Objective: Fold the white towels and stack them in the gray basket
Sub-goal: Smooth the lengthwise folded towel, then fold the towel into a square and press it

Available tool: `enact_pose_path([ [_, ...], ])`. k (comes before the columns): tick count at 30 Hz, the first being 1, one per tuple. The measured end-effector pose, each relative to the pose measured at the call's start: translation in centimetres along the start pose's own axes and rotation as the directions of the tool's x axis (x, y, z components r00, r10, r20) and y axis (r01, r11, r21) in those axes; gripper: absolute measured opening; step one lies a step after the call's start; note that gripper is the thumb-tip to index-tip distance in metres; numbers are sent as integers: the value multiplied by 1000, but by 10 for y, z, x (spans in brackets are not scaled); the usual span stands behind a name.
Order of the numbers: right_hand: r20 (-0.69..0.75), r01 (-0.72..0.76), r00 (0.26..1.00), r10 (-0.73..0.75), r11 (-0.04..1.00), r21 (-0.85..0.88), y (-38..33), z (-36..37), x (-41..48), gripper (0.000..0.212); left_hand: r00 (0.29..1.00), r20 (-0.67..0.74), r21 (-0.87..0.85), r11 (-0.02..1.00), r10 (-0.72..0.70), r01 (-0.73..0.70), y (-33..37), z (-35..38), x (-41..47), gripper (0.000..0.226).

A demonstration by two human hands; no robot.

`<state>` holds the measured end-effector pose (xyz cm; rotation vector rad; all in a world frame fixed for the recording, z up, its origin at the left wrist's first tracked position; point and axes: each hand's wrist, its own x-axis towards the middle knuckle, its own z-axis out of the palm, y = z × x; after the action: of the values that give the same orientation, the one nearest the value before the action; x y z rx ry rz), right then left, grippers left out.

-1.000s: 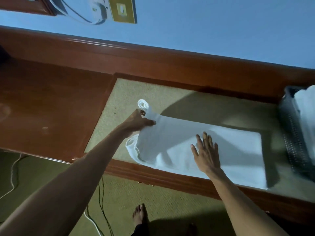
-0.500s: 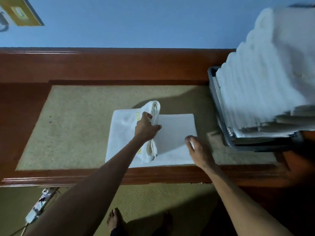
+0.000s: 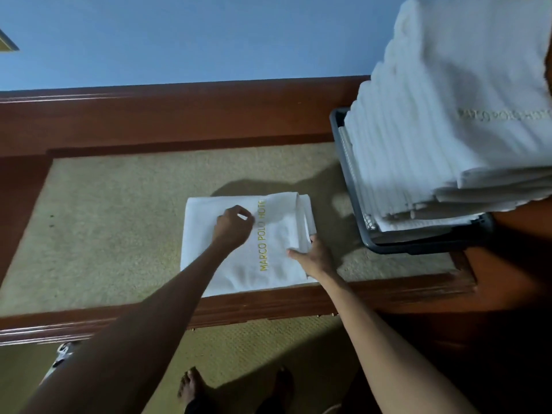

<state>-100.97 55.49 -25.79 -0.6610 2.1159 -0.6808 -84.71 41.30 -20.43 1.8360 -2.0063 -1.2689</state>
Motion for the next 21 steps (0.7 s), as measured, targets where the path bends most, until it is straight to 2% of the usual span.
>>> enact_pose_path([
  [2,9,-16,1000,16,1000,-4,-1,-1,-3,58,995,-98,40,999,-29,33,-15,-23,-1,13],
  [5,-39,-19,999,21,999,34,-1,-9,-9,49,969,-246,183,981,-11,58,-43,-46,-1,40],
  [7,-65,-23,998,22,1000,-11,4,-13,-11,49,967,-245,264,955,-73,138,-58,-55,-5,60],
  [8,-66,-36,997,33,999,-40,7,-15,-12,53,969,-206,239,953,-136,184,-65,-57,-6,70],
  [10,-73,-53,996,47,995,-83,10,-18,-12,56,959,-70,62,959,-274,278,-76,-59,-6,81],
  [13,-104,-43,994,33,994,-100,10,-19,-11,55,909,133,-215,884,-395,416,-84,-59,-13,73],
  [17,-327,110,922,-208,949,-294,-1,-15,-13,55,881,307,-345,820,-360,456,-86,-59,-26,57],
  [21,-312,361,852,-419,904,-228,-30,1,-8,43,849,474,-431,780,-233,454,-91,-68,-35,54],
])
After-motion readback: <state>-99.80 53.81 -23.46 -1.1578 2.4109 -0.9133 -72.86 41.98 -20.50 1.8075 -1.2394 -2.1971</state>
